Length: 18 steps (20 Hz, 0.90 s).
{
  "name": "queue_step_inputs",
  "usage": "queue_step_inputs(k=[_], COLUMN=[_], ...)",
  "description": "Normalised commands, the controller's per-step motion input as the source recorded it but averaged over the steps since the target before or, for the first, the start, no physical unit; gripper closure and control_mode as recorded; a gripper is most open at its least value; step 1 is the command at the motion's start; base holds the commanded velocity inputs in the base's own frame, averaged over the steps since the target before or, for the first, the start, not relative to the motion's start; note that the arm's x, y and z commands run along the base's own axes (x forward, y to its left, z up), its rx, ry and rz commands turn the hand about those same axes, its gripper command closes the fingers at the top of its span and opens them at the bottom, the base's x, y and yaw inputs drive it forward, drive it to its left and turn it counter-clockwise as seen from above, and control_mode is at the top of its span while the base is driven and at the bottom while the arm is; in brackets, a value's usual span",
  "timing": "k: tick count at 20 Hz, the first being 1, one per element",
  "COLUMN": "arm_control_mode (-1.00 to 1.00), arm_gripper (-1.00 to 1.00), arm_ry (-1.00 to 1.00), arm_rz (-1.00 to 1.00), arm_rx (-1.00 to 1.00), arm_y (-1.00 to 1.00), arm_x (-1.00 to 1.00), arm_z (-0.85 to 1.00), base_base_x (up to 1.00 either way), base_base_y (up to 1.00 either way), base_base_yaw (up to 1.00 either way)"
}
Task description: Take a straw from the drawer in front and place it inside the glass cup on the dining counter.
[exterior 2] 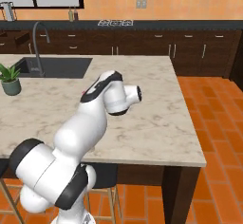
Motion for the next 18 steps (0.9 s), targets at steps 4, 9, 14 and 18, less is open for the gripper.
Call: queue_step_inputs(k=[4, 9, 14, 18], arm_control_mode=[-1.0, -1.0, -1.0, -1.0], arm_gripper=[1.0, 1.0, 1.0, 1.0], arm_ry=[-0.15, -0.17, -0.1, -0.05], arm_rz=[0.06, 0.0, 0.0, 0.0], arm_rx=[0.02, 0.03, 0.0, 0.0], arm_y=[0.13, 0.18, 0.04, 0.0], arm_x=[-0.38, -0.35, 0.11, 0.08], arm_z=[-0.22, -0.19, -0.12, -0.27], base_base_x=[0.0, 0.0, 0.0, 0.0], base_base_y=[0.0, 0.0, 0.0, 0.0], base_base_yaw=[0.0, 0.0, 0.0, 0.0])
